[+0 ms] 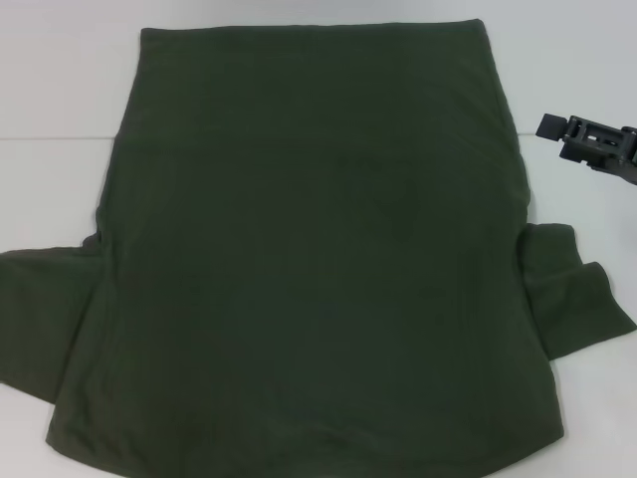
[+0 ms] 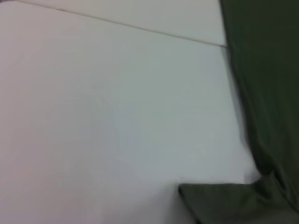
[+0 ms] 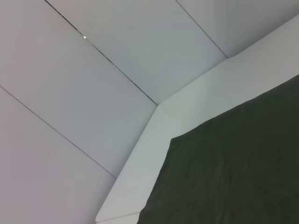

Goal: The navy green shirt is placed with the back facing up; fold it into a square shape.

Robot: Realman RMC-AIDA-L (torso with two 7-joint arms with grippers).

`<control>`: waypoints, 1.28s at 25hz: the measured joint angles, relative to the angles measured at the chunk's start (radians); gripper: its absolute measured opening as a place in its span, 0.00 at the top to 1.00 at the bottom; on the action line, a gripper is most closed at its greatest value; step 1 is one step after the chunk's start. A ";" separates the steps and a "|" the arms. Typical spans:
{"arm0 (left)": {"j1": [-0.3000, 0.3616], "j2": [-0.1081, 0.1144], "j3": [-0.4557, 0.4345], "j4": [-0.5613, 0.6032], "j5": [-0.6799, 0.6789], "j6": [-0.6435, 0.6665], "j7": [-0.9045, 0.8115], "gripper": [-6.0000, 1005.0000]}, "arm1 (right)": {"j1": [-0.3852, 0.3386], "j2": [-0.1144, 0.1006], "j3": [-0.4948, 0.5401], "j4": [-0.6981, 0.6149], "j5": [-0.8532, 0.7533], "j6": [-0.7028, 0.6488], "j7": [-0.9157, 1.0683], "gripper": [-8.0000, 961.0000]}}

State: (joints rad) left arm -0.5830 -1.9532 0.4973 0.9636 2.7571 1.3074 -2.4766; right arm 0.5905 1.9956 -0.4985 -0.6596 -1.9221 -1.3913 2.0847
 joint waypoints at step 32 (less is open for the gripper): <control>-0.248 -0.051 0.200 -0.042 0.023 0.234 -0.384 0.98 | 0.000 0.000 -0.003 0.011 -0.002 -0.002 -0.003 0.02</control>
State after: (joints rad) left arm -0.8311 -2.0039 0.6977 0.9213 2.7798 1.5414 -2.8602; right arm 0.5906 1.9957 -0.5016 -0.6488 -1.9237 -1.3929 2.0815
